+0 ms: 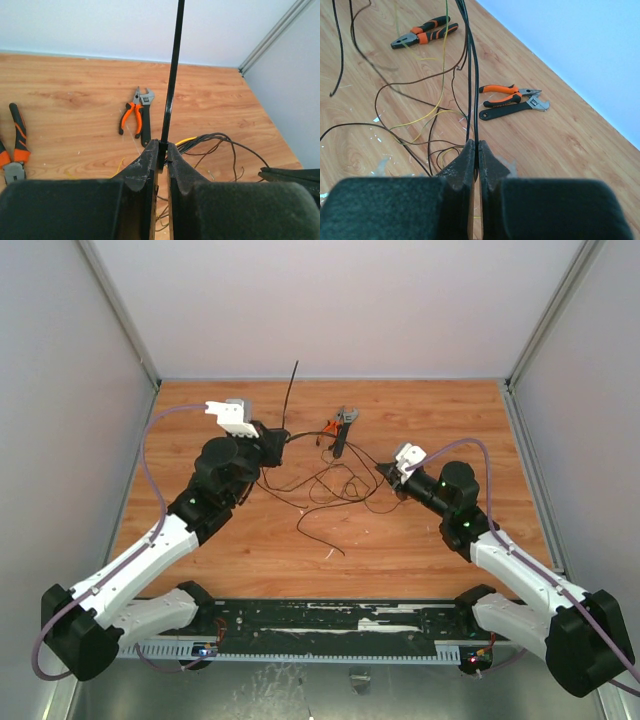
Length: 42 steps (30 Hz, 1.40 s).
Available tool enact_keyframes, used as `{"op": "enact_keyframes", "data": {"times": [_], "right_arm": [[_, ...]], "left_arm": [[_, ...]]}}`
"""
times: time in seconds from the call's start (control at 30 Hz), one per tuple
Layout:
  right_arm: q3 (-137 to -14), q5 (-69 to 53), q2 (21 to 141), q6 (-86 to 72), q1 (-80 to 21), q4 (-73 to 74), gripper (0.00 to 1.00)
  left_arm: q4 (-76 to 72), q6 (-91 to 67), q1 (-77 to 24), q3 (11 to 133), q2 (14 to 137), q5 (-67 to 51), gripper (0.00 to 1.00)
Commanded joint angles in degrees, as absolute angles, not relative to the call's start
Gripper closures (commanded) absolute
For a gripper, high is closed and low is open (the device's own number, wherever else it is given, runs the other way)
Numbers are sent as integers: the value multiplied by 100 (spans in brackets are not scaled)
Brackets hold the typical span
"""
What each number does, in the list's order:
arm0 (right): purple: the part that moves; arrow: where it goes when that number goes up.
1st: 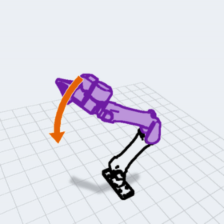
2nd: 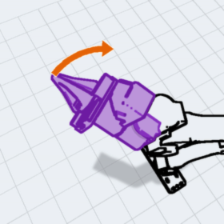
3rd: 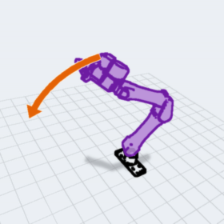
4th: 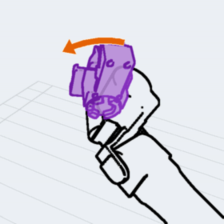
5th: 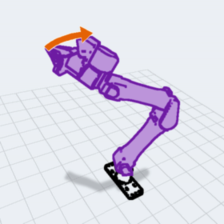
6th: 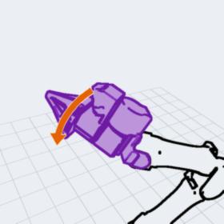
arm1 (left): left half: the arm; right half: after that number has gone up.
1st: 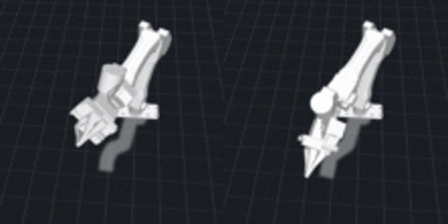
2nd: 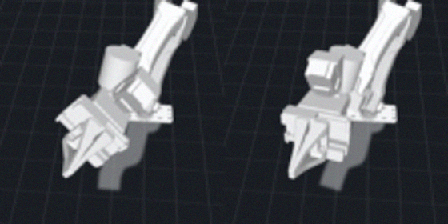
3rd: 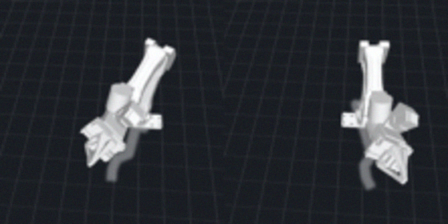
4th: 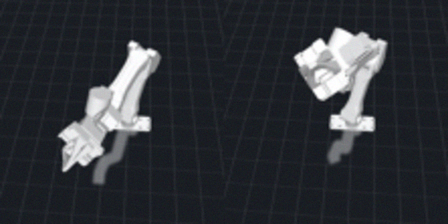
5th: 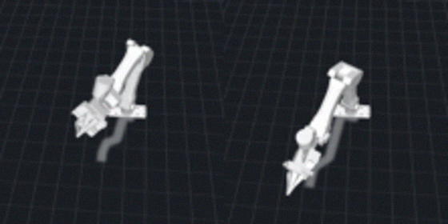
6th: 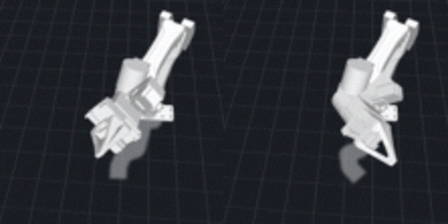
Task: Zip-tie the wires
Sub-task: Adjust the cable at the center of the board.
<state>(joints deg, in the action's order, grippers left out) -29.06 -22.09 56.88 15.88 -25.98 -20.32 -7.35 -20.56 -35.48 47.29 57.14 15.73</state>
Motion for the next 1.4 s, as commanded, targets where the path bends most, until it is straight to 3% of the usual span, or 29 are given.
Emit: {"op": "enact_keyframes", "data": {"times": [0.0, 0.33, 0.5, 0.57, 0.7, 0.83, 1.0, 1.37], "right_arm": [[-2891, -1948, 5647, 1490, -2519, -1961, 100], [-2866, -1681, 5700, 1226, -2359, -1998, 100], [-2877, -2571, 5810, 1443, -2352, -1877, 100], [-2885, -3261, 5841, 1613, -2363, -1799, 91], [-2878, -4289, 5800, 1742, -2372, -1803, 60], [-2855, -3896, 5651, 1688, -2373, -1949, 49], [-3160, -2612, 5871, 1469, -2339, -2106, 41], [-4346, -3634, 7379, 1034, -2368, -2180, 42]], "left_arm": [[-983, -1966, -3472, 4810, 5801, 1521, 100], [-993, -2002, -3429, 4834, 5878, 1540, 100], [-1037, -1962, -3417, 4835, 5897, 1530, 100], [-1069, -1930, -3416, 4830, 5897, 1526, 100], [-1072, -1900, -3410, 4857, 5906, 1507, 100], [-1072, -1907, -3407, 4858, 5900, 1453, 100], [-1072, -1911, -3405, 4843, 5906, 1377, 100], [-1072, -1941, -3410, 4810, 5898, 1248, 100]]}}
